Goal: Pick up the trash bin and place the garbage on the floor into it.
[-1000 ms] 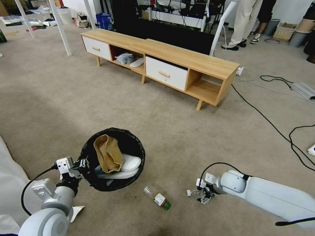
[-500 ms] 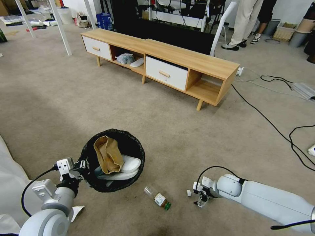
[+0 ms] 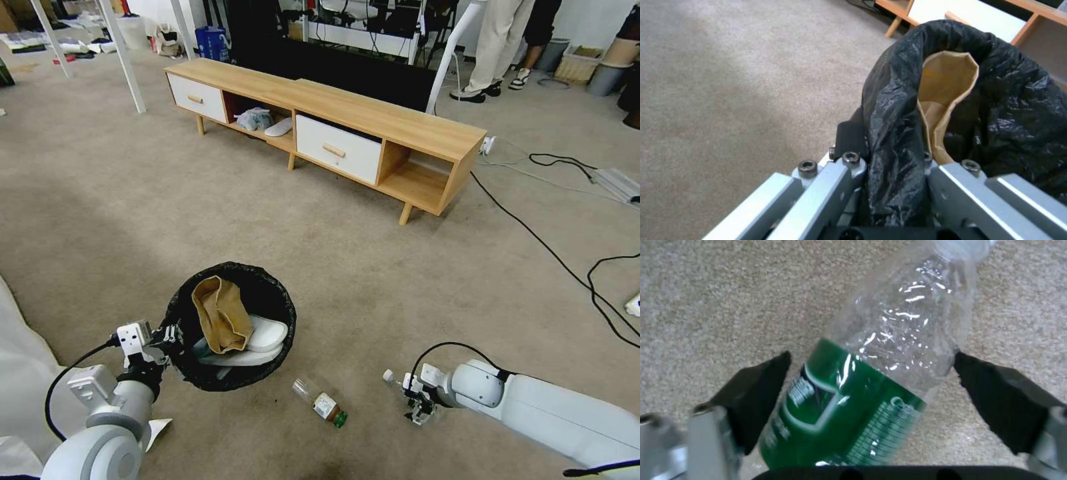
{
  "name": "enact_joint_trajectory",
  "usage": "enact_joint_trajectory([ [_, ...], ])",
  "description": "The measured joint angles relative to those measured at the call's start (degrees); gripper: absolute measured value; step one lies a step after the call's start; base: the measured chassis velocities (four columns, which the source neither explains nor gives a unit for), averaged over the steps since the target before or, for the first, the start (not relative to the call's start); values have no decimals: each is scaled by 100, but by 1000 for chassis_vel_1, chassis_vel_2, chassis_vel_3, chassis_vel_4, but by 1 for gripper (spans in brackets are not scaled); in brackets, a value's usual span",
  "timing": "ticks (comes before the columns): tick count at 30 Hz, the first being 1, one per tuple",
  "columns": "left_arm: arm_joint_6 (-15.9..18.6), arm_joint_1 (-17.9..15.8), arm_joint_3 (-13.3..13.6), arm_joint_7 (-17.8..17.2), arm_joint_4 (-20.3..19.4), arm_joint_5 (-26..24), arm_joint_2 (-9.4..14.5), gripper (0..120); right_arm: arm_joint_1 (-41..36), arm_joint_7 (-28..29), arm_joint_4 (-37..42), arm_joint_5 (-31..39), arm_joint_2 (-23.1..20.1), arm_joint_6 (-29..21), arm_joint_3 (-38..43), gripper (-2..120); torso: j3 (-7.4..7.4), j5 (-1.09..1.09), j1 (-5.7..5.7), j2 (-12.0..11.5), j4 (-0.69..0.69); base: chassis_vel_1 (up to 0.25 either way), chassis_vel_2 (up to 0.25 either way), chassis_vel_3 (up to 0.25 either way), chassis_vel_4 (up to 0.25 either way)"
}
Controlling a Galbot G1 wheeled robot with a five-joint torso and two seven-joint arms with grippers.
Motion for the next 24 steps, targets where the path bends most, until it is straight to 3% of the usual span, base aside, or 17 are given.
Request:
enact_joint_trajectory([
  [10, -1, -7, -2, -4, -1, 8, -5, 0, -3, 23, 51, -3, -42, -6, 39, 57, 0, 0, 0, 0, 0, 0, 0, 0, 0],
  [12, -1, -14, 13, -6, 6, 16, -22, 0, -35, 35, 52, -5, -48, -6, 81, 44, 0, 0, 0, 0, 0, 0, 0, 0, 0],
  [24, -1, 7, 32, -8, -3, 26, 8, 0, -155, 140, 224, 1, -187, -13, 285, 19, 1, 1, 0, 0, 1, 0, 0, 0, 0],
])
